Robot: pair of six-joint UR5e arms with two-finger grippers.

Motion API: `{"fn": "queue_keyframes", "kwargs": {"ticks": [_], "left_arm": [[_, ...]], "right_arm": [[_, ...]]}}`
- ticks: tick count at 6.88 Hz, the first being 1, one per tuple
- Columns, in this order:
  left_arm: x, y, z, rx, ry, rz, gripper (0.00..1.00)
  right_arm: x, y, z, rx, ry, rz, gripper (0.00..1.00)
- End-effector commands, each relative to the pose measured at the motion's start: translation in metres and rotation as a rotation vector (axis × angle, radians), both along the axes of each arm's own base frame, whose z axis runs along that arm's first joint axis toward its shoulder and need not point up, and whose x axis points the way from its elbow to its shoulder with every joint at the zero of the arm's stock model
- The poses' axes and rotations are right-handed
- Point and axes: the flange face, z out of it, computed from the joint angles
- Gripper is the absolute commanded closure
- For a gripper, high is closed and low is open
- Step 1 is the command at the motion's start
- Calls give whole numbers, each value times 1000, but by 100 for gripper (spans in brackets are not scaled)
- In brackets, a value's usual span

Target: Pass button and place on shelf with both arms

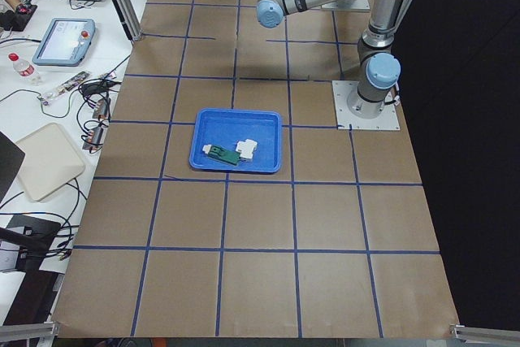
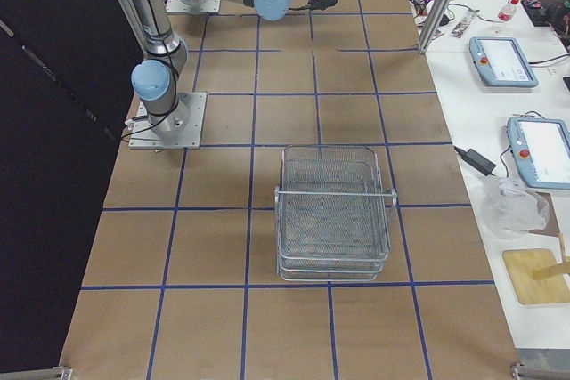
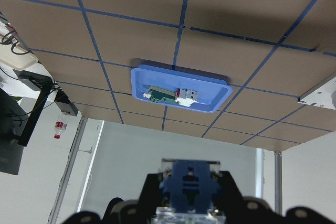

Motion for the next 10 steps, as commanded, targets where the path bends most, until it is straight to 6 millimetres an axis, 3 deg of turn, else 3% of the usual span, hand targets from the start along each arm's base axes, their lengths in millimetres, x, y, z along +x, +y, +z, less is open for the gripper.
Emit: {"fn": "queue_keyframes", "kwargs": {"ticks": [1,4,6,8,10], "left_arm": [[0,-1,0,48,9,11,0],[3,-3,11,10,-29,30,0],[10,-14,26,-34,-184,106,0],[17,-21,23,-29,-378,183,0],[28,-20,28,20,-562,217,0]], "right_arm": [[-1,0,1,-3,0,-2,100],[-14,-7,-1,-36,20,-8,100],[-76,-11,-10,-224,242,89,100],[-121,-6,-22,-393,509,369,100],[-218,1,-24,-505,572,481,100]]}}
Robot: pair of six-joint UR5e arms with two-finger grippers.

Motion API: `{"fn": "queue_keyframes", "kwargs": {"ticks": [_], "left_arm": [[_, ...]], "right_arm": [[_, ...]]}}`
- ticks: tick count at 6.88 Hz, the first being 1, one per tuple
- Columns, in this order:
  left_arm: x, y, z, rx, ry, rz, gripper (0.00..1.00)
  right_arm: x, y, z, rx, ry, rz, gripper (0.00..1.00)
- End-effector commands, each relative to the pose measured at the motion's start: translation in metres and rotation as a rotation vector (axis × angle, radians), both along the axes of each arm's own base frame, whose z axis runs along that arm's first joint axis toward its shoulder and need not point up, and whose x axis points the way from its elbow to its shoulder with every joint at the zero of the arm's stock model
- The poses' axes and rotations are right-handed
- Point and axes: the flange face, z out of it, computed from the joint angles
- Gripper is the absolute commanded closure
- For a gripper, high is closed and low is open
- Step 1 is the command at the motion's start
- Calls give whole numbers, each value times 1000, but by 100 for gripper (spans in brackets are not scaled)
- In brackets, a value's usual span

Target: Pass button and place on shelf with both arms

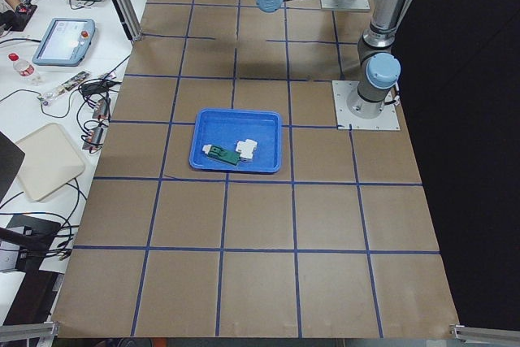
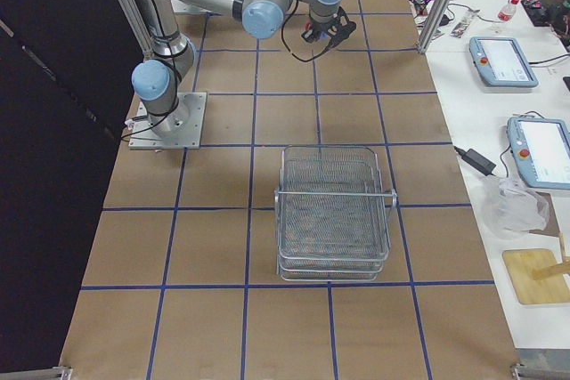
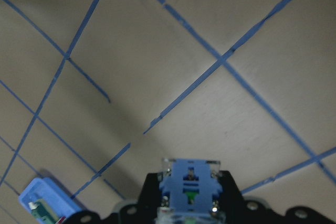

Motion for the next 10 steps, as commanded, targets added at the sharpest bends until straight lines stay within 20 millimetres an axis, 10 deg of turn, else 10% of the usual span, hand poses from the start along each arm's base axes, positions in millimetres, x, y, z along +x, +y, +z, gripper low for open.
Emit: {"fn": "queue_keyframes", "kwargs": {"ticks": [1,5,10], "left_arm": [[17,-5,20,23,-259,-26,0],[60,42,56,84,-681,-384,0],[109,36,38,119,-745,-404,0]], "right_arm": [[-106,16,-10,-21,-1,74,100],[-229,-30,-23,95,199,379,100],[-274,-59,-59,58,372,747,100]]}}
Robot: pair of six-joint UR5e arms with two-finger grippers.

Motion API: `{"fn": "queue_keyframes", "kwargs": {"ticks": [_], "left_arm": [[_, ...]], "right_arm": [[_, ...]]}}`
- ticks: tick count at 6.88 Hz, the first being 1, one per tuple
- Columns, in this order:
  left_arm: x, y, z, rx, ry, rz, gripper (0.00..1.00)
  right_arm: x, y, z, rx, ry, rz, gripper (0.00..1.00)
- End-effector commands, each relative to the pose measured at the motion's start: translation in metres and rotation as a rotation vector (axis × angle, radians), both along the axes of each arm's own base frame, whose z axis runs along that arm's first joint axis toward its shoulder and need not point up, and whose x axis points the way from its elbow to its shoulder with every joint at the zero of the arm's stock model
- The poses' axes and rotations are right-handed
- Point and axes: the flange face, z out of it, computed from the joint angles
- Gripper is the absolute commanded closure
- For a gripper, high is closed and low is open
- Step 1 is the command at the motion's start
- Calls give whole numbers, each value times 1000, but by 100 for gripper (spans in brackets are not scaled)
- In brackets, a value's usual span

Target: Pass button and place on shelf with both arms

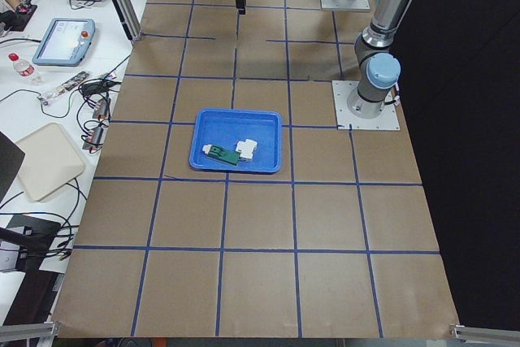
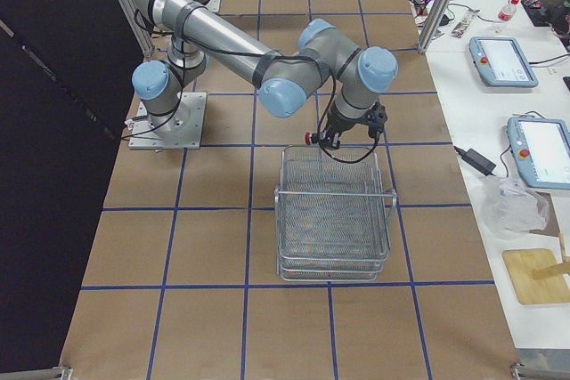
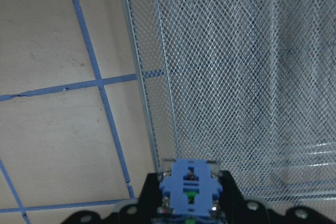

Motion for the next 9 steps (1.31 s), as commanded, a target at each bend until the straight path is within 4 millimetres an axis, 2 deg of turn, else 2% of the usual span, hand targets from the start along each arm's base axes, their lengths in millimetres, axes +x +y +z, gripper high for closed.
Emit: {"fn": "queue_keyframes", "kwargs": {"ticks": [1,2,3,4,5,7,8,9], "left_arm": [[4,8,-16,21,-6,14,0],[5,11,-14,13,-16,9,0],[6,11,-15,12,-25,10,0],[10,9,-14,12,-72,-5,0],[13,6,-19,22,-139,-14,0],[13,6,-16,16,-137,-15,0],[13,4,-12,8,-135,-11,0],[13,0,-14,12,-134,-5,0]], "right_arm": [[-11,-8,-24,17,18,76,100],[-12,-9,-26,19,18,75,95],[-14,-12,-36,28,4,74,71],[-15,-12,-40,36,2,75,19],[-15,-12,-39,36,5,75,0],[-14,-11,-30,25,13,75,0],[-9,-10,-15,9,19,81,0],[20,1,29,-42,52,98,0]]}}
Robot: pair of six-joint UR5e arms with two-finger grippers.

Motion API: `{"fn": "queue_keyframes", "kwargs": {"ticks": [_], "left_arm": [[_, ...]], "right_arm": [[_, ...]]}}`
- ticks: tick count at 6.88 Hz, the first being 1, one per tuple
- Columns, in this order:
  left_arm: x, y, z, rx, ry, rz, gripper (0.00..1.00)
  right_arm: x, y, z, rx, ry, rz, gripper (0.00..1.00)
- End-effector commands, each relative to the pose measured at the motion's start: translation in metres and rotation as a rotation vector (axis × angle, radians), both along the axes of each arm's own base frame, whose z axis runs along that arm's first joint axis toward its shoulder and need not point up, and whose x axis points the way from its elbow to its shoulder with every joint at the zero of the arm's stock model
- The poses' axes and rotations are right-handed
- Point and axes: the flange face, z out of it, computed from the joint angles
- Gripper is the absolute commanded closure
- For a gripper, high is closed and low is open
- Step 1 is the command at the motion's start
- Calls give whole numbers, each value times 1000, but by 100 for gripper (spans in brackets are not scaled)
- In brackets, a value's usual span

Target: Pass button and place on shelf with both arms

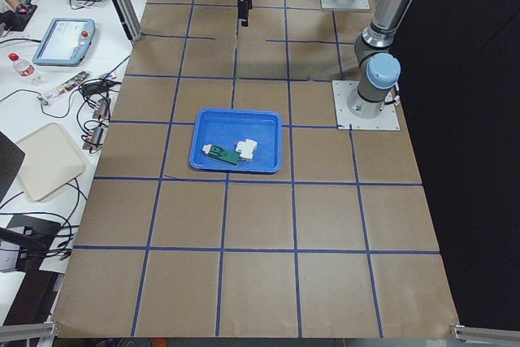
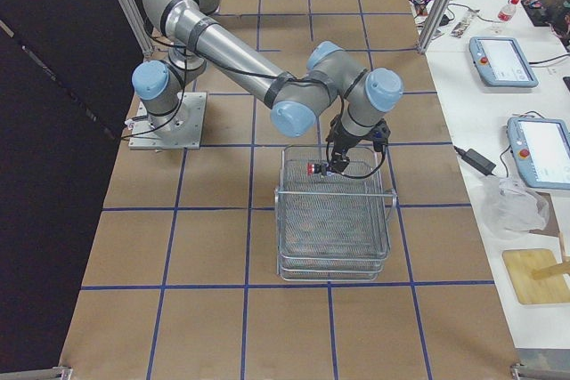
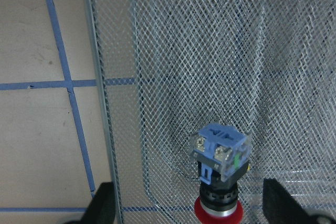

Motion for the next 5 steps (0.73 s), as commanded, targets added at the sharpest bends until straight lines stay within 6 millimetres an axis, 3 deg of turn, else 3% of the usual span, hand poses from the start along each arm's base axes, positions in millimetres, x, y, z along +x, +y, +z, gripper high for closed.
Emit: {"fn": "queue_keyframes", "kwargs": {"ticks": [1,3,5], "left_arm": [[-1,-3,2,-8,8,7,0],[-1,-2,5,-21,7,15,0],[-1,-2,6,-23,5,45,0]], "right_arm": [[83,14,76,-68,46,62,0],[205,27,116,-115,97,-1,0],[333,65,112,-114,117,-64,0]]}}
